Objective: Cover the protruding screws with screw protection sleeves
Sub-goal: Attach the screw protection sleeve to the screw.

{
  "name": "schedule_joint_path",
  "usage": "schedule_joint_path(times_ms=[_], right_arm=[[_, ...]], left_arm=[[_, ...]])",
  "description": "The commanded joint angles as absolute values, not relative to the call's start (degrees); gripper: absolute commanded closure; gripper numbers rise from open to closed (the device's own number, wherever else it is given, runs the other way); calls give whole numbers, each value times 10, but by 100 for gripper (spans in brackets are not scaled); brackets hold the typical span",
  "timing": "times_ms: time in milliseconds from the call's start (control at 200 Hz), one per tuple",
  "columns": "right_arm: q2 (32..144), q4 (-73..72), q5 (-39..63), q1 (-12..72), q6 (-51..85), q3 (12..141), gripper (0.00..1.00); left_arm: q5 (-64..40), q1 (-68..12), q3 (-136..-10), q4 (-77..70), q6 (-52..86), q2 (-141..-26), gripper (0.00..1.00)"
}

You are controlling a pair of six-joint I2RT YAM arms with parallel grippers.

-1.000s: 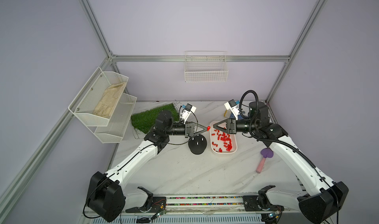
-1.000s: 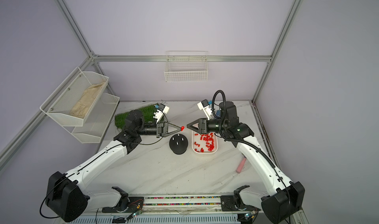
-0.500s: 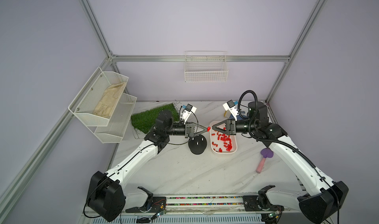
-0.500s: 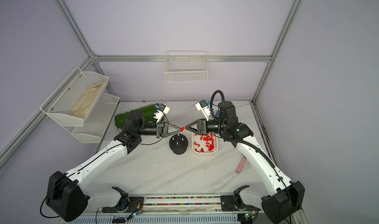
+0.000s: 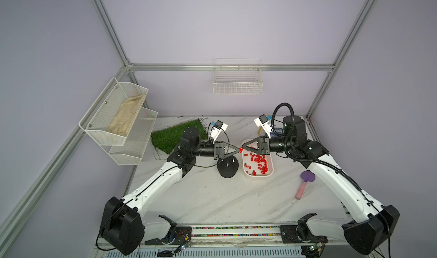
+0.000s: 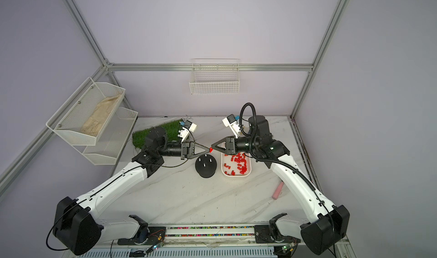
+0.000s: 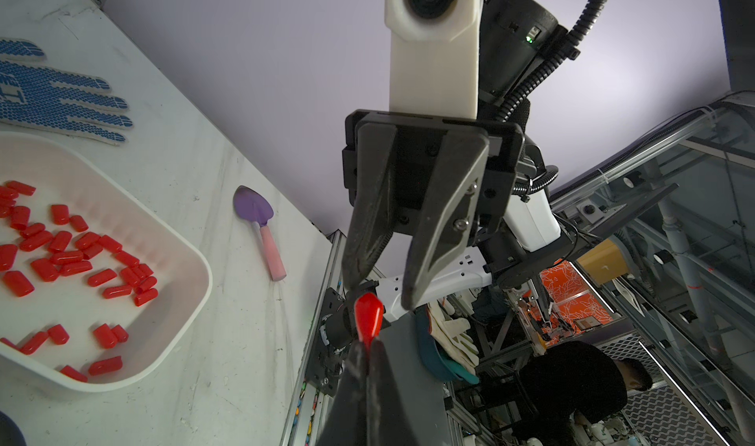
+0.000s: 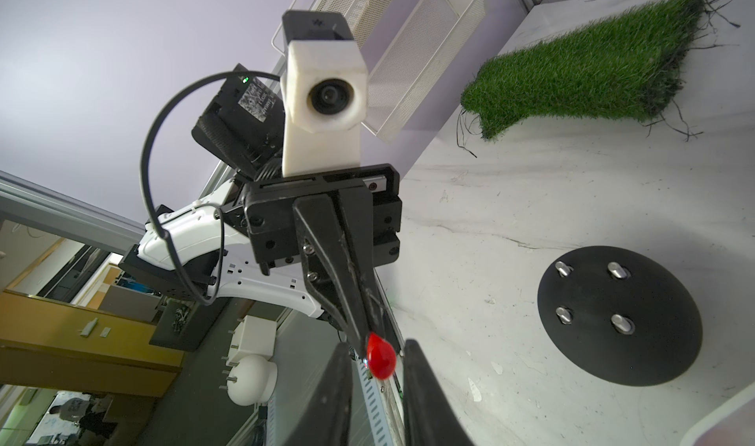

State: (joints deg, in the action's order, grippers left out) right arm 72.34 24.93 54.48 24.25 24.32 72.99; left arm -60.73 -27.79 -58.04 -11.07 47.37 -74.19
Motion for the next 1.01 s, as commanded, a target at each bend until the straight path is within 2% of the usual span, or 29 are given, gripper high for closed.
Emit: schedule_joint_path(times_ms=[0,255,335,615,1000], right_arm=[[728,246,543,247,235,744,76],[730,251,548,250,230,741,74],[731,250,544,253,231,740,79],[733,257,548,254,224,740,82],[727,286,536,257,204,740,93]], left_arm=[[-614,-280,-599,-116,471,-742,100],[-613,-280,-602,-113,468,-744,100],[-613,-280,-602,-112,468,-745,100],[-611,-280,-603,-106,464,-743,100],[-609,-280,-606,-92,455,-741,99]])
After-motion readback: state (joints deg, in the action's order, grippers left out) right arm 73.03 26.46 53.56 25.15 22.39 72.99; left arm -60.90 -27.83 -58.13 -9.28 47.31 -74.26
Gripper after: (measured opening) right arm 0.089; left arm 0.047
